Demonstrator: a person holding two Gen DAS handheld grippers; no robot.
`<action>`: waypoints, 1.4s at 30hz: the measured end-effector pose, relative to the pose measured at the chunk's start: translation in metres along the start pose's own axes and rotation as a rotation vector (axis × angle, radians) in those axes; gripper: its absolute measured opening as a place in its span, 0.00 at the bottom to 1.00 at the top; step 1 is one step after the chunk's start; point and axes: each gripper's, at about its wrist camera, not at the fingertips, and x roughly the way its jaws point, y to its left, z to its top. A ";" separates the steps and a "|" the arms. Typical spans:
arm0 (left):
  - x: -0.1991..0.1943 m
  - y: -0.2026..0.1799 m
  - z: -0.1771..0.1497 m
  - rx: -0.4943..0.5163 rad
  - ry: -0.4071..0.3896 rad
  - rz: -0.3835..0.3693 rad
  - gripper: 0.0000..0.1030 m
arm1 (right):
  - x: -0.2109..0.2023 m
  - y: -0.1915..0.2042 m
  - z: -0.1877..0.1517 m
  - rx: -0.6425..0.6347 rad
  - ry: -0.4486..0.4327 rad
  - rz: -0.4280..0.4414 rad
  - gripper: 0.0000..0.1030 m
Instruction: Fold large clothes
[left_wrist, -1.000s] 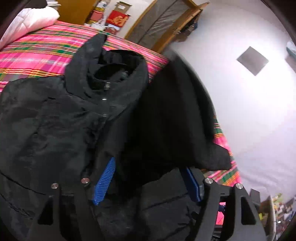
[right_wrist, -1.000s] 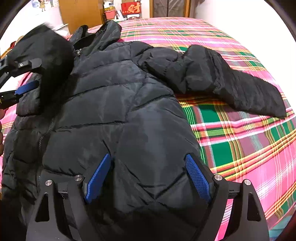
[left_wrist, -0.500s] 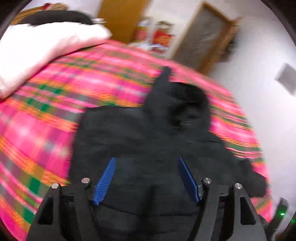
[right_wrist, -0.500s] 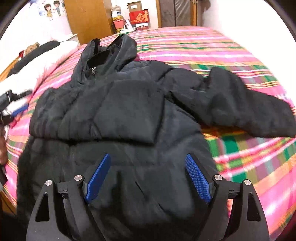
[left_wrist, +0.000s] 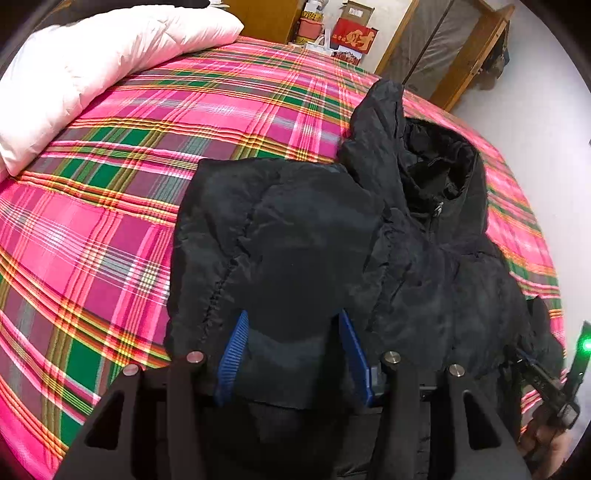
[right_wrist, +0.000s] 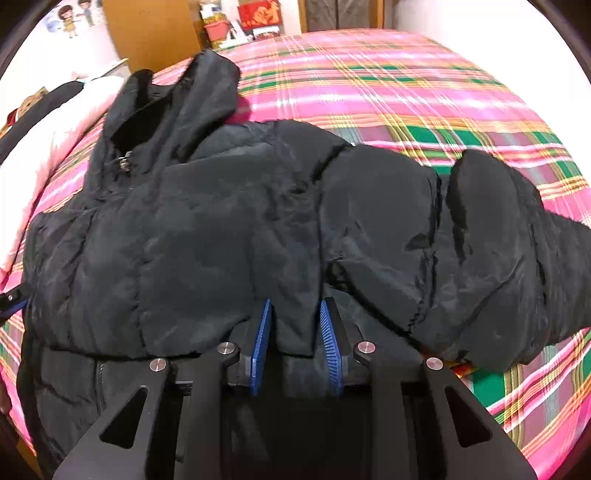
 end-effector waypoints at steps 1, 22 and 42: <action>-0.003 0.003 0.002 -0.017 -0.017 -0.027 0.52 | -0.009 0.000 -0.002 -0.014 -0.023 -0.027 0.28; 0.047 0.036 0.023 -0.061 -0.017 0.051 0.53 | 0.048 0.042 0.035 -0.159 -0.026 -0.010 0.28; 0.037 0.024 0.027 -0.038 -0.038 0.022 0.51 | 0.031 0.029 0.018 -0.129 -0.028 0.045 0.29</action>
